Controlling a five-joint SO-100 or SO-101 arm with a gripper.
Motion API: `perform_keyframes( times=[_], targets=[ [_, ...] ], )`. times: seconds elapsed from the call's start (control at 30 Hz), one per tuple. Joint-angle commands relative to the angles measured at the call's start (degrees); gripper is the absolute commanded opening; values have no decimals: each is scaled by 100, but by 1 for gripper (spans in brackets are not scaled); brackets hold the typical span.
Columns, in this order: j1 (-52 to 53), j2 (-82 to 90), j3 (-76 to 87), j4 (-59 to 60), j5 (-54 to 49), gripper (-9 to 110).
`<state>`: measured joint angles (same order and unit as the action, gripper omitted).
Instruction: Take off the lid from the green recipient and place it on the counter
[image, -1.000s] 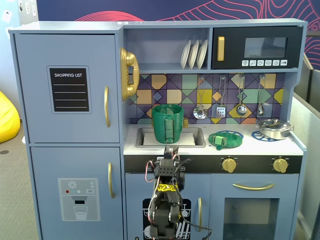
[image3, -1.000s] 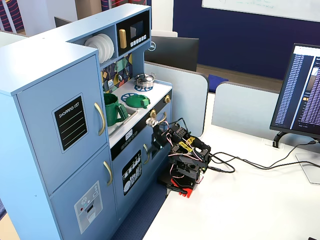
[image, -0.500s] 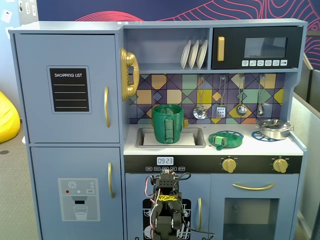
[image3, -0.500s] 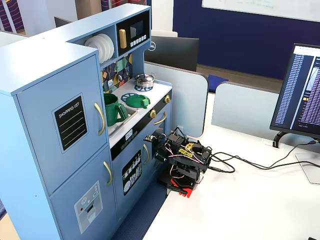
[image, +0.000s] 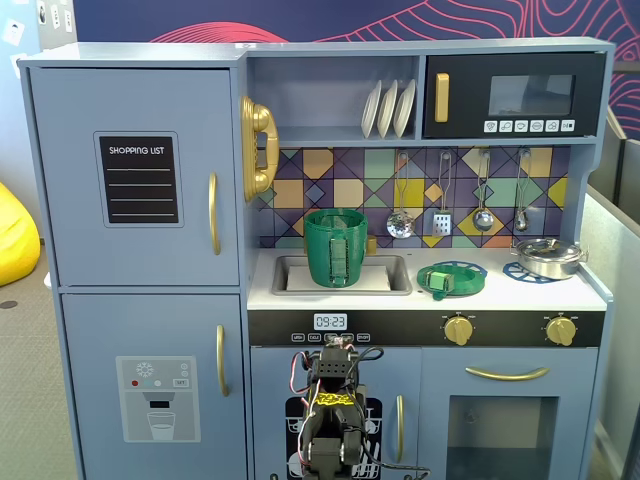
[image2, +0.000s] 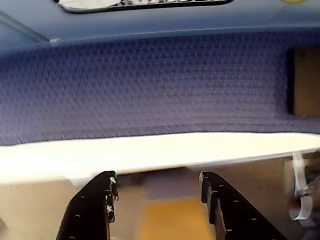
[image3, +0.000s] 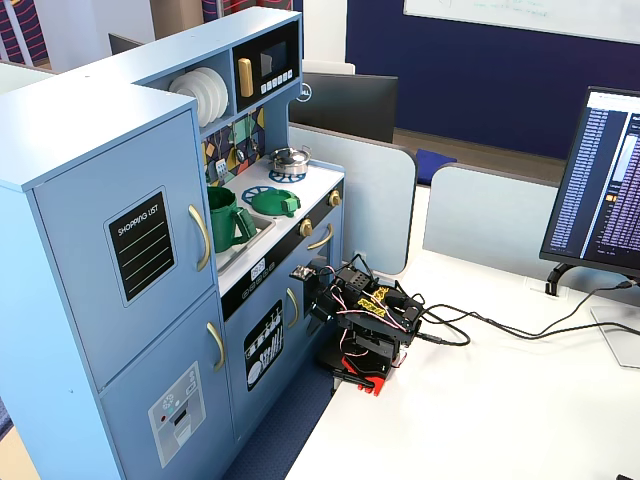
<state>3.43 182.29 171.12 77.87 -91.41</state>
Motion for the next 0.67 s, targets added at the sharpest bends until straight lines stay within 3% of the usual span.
perform_keyframes(
  times=[0.0,0.63],
  targets=[
    [114,-26,53,993,466,12],
    [158,-18,53,993,475,12]
  ],
)
